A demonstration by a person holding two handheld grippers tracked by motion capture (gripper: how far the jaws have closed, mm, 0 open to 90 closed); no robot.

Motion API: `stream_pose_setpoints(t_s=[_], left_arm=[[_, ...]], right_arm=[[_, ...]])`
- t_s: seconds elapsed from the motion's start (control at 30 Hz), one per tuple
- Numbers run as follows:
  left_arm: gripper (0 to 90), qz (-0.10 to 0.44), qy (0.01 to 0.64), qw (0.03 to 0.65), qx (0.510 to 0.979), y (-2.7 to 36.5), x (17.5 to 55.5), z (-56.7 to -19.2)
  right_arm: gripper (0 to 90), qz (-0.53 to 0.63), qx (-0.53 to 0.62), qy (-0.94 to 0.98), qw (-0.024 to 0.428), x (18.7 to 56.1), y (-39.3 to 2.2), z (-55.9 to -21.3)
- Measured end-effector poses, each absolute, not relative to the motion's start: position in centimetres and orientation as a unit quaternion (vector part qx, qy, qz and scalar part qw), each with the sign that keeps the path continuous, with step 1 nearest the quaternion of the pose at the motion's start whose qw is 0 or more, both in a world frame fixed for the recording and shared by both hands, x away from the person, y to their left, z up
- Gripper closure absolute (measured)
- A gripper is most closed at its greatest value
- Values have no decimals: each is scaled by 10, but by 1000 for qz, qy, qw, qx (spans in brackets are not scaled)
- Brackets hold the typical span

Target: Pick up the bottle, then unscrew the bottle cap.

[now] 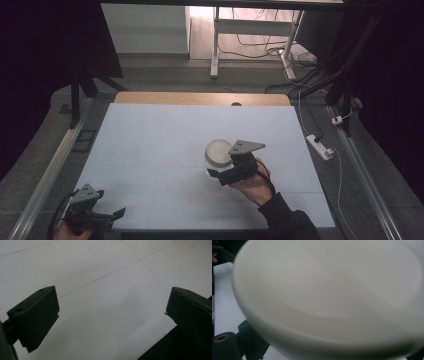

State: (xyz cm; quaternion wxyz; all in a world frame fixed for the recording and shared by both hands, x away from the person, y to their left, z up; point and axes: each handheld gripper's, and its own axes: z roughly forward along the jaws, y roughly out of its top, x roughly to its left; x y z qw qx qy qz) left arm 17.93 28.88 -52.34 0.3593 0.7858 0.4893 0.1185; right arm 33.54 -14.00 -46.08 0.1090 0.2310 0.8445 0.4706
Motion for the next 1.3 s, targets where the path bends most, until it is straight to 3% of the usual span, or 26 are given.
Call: stream_pose_setpoints(t_s=[0.57, 0.97, 1.3], left_arm=[[0, 121, 484, 357, 789, 288, 178, -523], [0, 130, 481, 354, 791, 286, 177, -523], [0, 134, 453, 395, 788, 285, 180, -513]], right_arm=[[70, 458, 204, 860, 95, 331, -102, -469], [70, 459, 196, 861, 97, 328, -101, -469], [70, 461, 193, 860, 98, 327, -101, -467]])
